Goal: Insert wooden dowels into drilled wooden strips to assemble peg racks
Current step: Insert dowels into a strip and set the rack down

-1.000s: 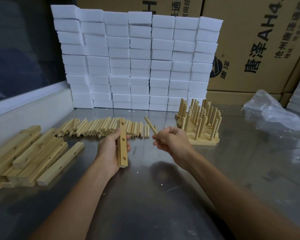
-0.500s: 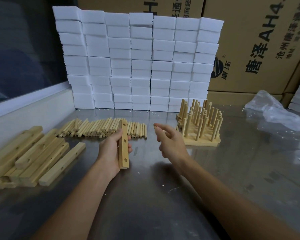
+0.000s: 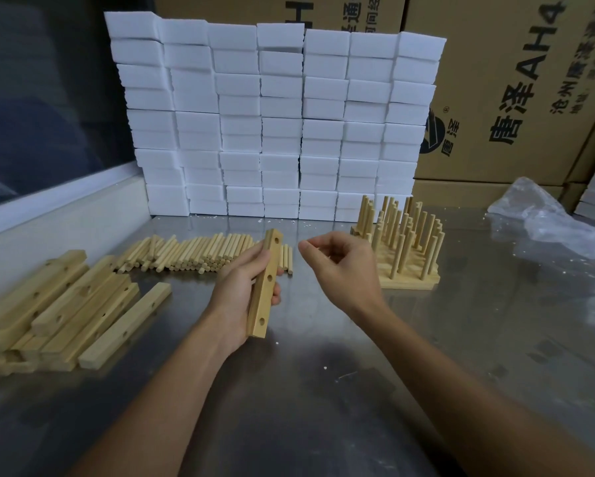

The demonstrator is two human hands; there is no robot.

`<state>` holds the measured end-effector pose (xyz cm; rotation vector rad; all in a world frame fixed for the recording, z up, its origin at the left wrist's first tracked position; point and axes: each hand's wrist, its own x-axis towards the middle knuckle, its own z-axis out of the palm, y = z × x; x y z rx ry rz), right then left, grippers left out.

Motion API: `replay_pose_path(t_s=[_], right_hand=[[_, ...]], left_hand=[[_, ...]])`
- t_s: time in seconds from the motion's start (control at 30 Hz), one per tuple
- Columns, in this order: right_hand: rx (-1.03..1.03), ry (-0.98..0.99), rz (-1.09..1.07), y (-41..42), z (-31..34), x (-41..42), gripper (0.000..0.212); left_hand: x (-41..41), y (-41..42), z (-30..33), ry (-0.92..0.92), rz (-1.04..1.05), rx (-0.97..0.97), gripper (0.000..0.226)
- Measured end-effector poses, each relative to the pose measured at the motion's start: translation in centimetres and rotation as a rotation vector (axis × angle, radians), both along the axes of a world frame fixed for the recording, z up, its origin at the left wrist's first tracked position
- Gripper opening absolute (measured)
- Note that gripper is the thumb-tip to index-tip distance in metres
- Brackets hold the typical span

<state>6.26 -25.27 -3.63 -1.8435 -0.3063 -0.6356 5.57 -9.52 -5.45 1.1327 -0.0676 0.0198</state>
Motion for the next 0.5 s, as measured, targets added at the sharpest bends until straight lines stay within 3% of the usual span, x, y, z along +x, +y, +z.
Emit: replay_pose_path(t_s=[0.27,0.5], right_hand=[[-0.272,-0.201,0.003,0.2,0.9,-0.4,0.01],[-0.535,-0.315,-0.065,-0.9,1.3,-0.1,0.009]], left_hand=[[-0.5,-0.6,0.6,-0.058,-0.127,0.007,0.029],[-0.6,-0.7,0.5,-0.131,-0.024,0.135,0.03]])
